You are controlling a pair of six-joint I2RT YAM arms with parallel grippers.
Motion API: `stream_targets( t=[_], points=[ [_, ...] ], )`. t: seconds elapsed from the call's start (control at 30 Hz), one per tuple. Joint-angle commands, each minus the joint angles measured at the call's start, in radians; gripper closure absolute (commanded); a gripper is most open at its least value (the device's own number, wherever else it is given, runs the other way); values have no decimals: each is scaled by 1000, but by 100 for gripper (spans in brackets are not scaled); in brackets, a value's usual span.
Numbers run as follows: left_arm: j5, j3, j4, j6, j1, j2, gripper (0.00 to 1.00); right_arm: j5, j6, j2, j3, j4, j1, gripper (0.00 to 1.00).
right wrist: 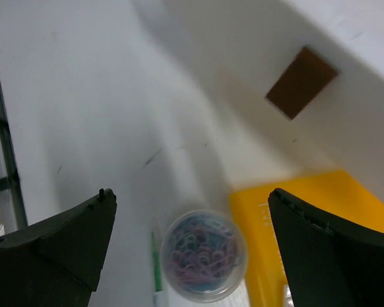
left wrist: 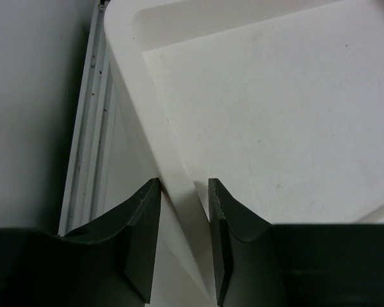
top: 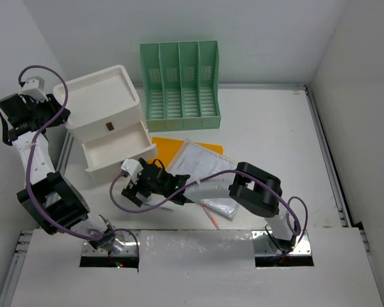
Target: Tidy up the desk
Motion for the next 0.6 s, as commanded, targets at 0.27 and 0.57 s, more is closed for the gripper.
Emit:
stream_targets(
  t=[0.27, 0.57],
  points=[
    [108, -19, -230, 62, -5, 16, 78, 197, 43, 95, 141, -322, 40, 2],
    [91, -26, -210, 45, -5, 14, 78, 223, 39, 132, 179, -385, 40, 16]
  ],
)
